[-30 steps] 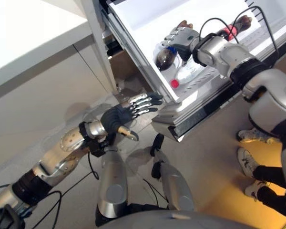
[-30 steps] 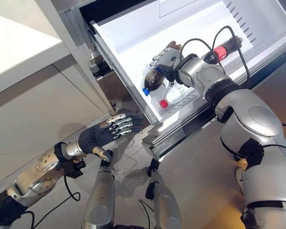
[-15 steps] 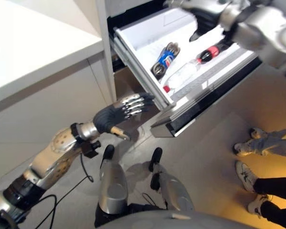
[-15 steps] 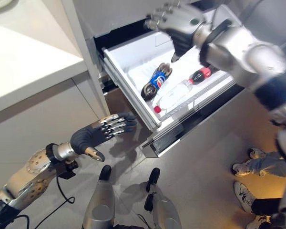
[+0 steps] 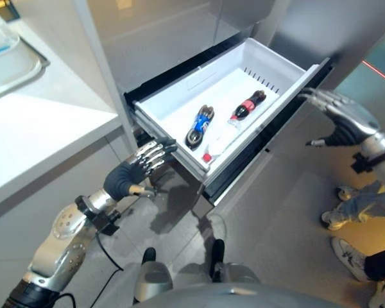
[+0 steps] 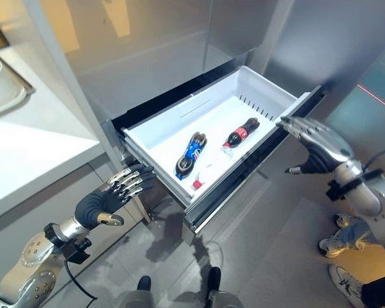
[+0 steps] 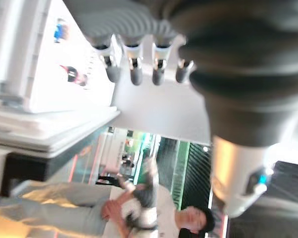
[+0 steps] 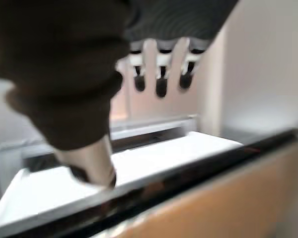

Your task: Take the drinks into the refrigerator

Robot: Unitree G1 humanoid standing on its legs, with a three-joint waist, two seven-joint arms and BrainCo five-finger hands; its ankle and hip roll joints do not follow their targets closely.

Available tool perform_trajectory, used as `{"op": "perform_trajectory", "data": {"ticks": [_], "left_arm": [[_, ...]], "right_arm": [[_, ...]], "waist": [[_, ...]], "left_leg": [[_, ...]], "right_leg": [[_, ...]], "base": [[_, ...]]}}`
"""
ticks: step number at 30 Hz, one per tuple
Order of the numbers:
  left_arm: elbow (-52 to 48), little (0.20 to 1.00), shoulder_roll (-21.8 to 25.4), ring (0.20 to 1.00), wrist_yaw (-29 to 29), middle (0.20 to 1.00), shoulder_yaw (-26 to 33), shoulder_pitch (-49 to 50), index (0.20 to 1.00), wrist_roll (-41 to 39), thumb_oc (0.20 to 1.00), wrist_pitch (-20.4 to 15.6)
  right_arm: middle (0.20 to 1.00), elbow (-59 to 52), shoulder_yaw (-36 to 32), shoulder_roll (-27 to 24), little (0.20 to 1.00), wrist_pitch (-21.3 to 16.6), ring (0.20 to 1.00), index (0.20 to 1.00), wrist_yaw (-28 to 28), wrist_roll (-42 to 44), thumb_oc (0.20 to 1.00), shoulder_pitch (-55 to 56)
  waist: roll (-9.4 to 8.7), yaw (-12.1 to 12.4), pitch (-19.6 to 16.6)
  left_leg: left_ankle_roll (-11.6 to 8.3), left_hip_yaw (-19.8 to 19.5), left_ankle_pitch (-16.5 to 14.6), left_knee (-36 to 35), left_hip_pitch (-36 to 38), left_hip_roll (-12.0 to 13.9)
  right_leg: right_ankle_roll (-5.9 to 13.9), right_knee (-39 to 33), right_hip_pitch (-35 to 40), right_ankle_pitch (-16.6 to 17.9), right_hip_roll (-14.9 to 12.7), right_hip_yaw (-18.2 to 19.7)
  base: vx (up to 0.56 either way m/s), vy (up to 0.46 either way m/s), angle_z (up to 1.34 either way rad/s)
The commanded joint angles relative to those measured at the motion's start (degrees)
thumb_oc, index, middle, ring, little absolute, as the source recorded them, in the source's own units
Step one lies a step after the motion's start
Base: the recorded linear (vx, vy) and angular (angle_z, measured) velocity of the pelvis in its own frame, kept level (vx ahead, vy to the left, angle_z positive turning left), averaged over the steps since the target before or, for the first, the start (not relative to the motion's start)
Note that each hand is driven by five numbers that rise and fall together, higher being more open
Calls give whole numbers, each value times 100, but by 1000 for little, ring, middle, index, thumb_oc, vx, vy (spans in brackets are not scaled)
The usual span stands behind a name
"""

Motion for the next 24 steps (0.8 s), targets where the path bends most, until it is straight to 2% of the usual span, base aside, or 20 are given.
{"op": "perform_trajectory", "data": {"ticks": [1, 4, 7, 14, 18, 22, 23, 24], "left_arm": [[-202, 1000, -55, 1000, -121, 1000, 176, 140, 1000, 271, 1000, -380], [-230, 1000, -161, 1000, -137, 1000, 236, 212, 1000, 347, 1000, -443], [-233, 1000, -207, 1000, -118, 1000, 211, 182, 1000, 409, 1000, -516], [-198, 1000, -274, 1000, -36, 1000, 126, 56, 1000, 524, 1000, -695], [-180, 1000, -285, 1000, -34, 1000, 27, -65, 1000, 570, 1000, -710], [-165, 1000, -226, 1000, -69, 1000, -254, -349, 1000, 514, 1000, -724], [-163, 1000, -228, 1000, -69, 1000, -248, -349, 1000, 514, 1000, -725], [-165, 1000, -183, 1000, -76, 1000, -395, -470, 1000, 484, 1000, -720]], "right_arm": [[200, 283, -3, 137, 200, -6, 200, 200, 50, -60, 200, -120], [200, 1046, 290, 698, 200, 88, 200, 200, 50, -139, 200, 145], [200, 1530, 669, 1000, 200, 124, 200, 200, 41, -165, 200, 79], [200, 2243, 1620, 1224, 200, 114, 200, 200, 144, -67, 200, -600], [200, 2448, 2087, 1287, 200, 130, 200, 200, 248, -110, 200, -965], [200, 2927, 2860, 1397, 200, 169, 200, 200, 298, -56, 200, -1847], [200, 2938, 2871, 1400, 200, 166, 200, 200, 294, -56, 200, -1862], [200, 3004, 3174, 1429, 200, 199, 200, 200, 354, -66, 200, -2248]], "waist": [[-28, -15, -163], [32, -52, -244], [54, -70, -262], [107, 16, -227], [135, 52, -211], [193, 181, -151], [192, 171, -147], [206, 259, -130]], "left_leg": [[671, 171, 107, -281, -138, -522], [644, 182, 71, -340, -83, -502], [639, 182, 80, -345, -75, -500], [611, 270, 179, -346, -123, -501], [584, 203, 120, -346, -89, -485], [537, 89, 136, -346, -83, -460], [537, 85, 137, -346, -83, -460], [527, 14, 149, -344, -89, -455]], "right_leg": [[135, 722, 191, -704, 147, -179], [151, 655, 242, -720, 163, -173], [153, 638, 263, -693, 160, -154], [147, 517, 232, -537, 136, -88], [140, 561, 271, -612, 140, -156], [121, 769, 280, -709, 108, -360], [122, 771, 281, -711, 107, -364], [113, 830, 275, -739, 104, -440]], "base": [[-4, -12, -15], [18, -12, -7], [-26, -11, -5], [-25, -2, 0], [1, -10, 2], [13, -23, 14], [5, -26, 33], [8, -31, 27]]}}
